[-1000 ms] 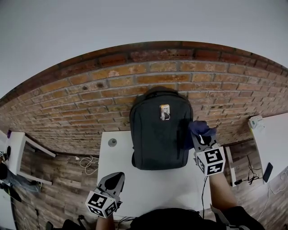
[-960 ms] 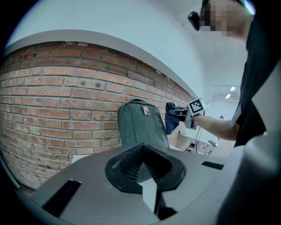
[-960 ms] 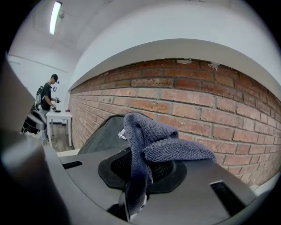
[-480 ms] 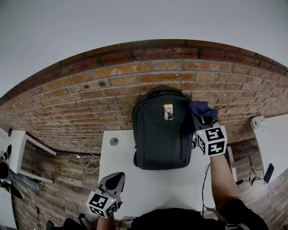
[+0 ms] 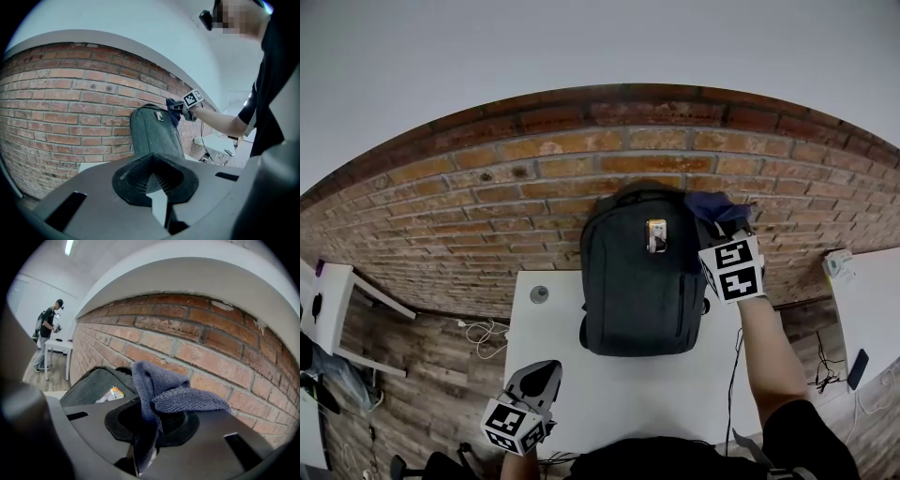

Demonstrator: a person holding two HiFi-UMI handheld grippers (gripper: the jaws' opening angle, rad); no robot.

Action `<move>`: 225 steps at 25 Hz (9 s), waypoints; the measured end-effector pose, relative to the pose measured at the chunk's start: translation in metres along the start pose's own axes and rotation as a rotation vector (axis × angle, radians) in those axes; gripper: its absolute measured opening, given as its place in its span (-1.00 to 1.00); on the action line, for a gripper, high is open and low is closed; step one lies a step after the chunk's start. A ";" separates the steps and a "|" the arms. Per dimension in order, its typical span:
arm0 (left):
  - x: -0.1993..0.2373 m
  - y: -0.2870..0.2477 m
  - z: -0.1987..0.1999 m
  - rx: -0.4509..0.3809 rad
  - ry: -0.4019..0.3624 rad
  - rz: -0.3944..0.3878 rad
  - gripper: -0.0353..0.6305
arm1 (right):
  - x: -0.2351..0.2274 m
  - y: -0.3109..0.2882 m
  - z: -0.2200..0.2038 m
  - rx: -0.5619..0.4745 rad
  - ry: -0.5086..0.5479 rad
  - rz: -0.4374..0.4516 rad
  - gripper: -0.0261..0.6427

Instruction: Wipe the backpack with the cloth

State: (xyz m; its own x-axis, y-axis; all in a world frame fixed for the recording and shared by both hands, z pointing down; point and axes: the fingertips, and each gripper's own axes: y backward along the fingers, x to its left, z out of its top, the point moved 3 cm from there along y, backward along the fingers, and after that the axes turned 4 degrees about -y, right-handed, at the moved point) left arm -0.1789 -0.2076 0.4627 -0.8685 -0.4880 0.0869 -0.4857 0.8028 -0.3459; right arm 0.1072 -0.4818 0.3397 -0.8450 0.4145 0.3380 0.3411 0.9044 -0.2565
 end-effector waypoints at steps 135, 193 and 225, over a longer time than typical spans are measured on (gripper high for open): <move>-0.026 0.024 0.000 -0.002 -0.042 -0.015 -0.91 | -0.025 -0.014 -0.047 0.133 -0.189 -0.119 -0.73; -0.032 0.015 0.004 0.001 -0.086 -0.101 -0.91 | 0.120 0.093 -0.330 0.618 -0.417 -0.019 -0.73; -0.019 0.025 -0.013 -0.010 -0.025 -0.081 -0.91 | 0.120 0.076 -0.190 0.313 -0.310 0.099 -0.73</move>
State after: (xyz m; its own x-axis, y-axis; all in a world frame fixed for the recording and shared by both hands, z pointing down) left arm -0.1760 -0.1737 0.4646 -0.8236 -0.5598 0.0912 -0.5555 0.7637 -0.3290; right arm 0.1095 -0.3439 0.5328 -0.9143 0.4045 0.0235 0.3257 0.7681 -0.5513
